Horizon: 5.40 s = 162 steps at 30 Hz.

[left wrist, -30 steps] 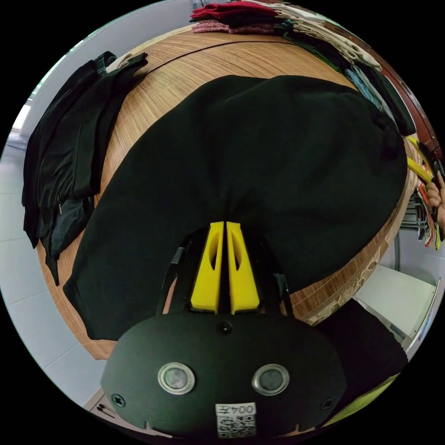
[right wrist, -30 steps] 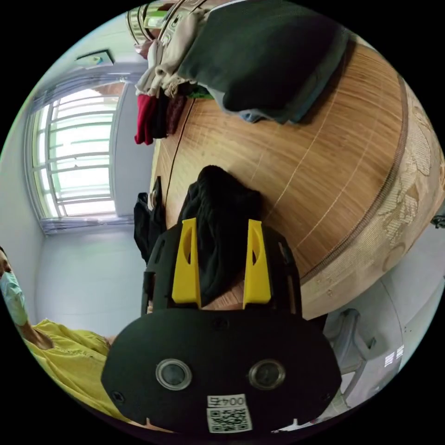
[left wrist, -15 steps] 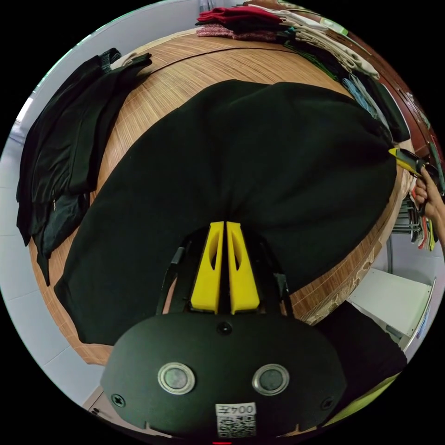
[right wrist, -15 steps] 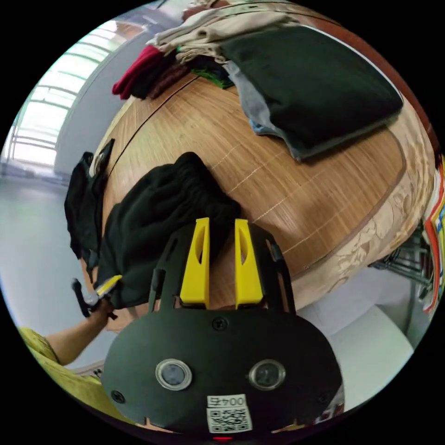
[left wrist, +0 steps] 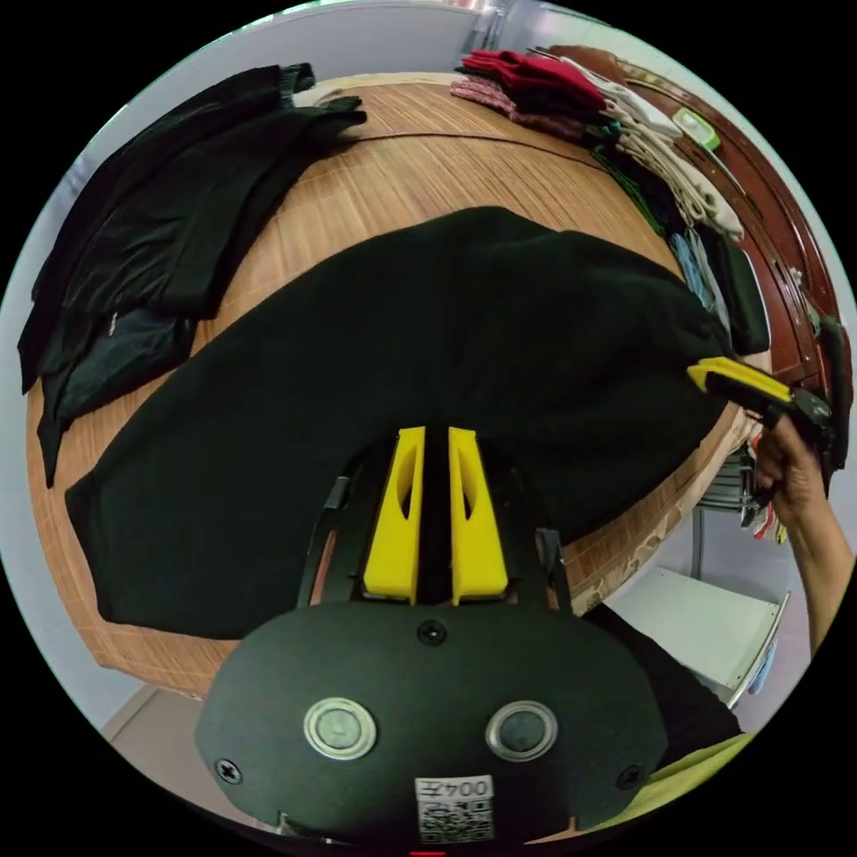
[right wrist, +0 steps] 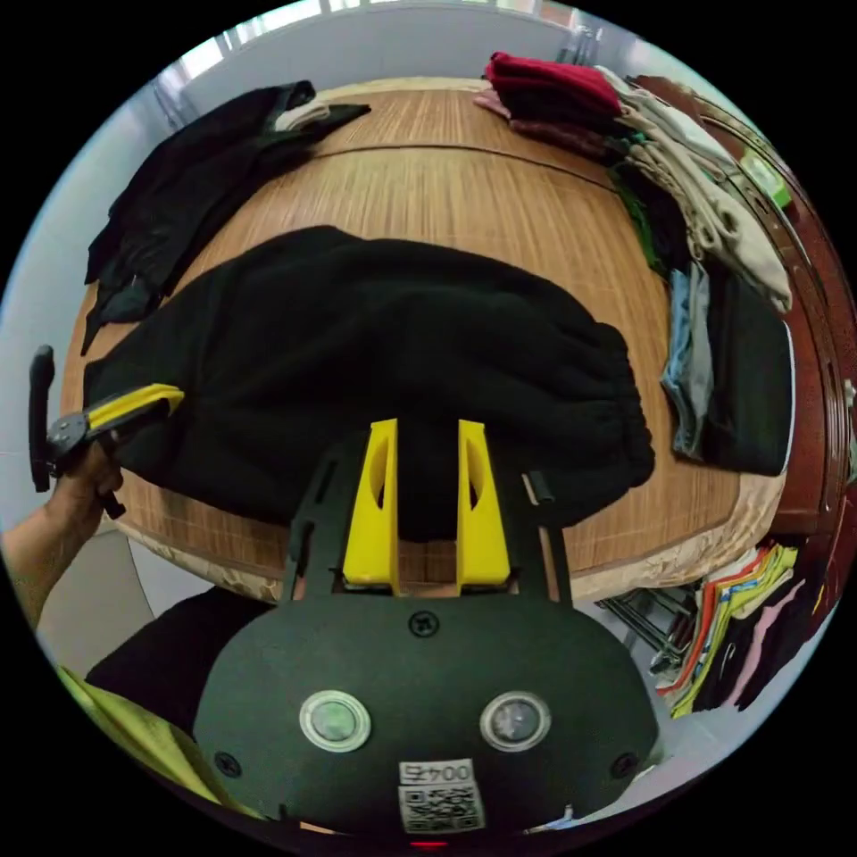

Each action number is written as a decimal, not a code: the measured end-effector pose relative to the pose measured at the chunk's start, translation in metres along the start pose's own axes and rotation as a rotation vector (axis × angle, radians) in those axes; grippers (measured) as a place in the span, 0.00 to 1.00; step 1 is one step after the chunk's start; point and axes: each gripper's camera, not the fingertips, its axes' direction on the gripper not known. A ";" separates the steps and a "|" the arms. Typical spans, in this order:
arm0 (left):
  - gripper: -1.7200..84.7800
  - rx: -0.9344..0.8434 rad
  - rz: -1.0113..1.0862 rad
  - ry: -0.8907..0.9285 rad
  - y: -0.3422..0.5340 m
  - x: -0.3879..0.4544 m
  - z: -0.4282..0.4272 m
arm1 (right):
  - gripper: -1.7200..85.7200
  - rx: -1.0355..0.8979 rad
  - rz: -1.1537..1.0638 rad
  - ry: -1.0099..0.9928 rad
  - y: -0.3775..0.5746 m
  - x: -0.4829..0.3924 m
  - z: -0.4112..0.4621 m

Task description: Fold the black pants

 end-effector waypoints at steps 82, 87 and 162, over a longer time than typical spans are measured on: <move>0.05 0.706 -0.831 0.584 0.449 -0.542 0.060 | 0.09 -0.043 -0.313 -0.416 -0.114 -0.326 0.276; 0.04 0.719 -0.713 0.560 0.429 -0.512 0.024 | 0.09 -0.240 -0.288 -0.399 -0.111 -0.328 0.311; 0.12 0.116 0.744 -0.238 0.208 0.063 -0.091 | 0.11 -0.178 0.175 -0.548 0.048 0.068 0.148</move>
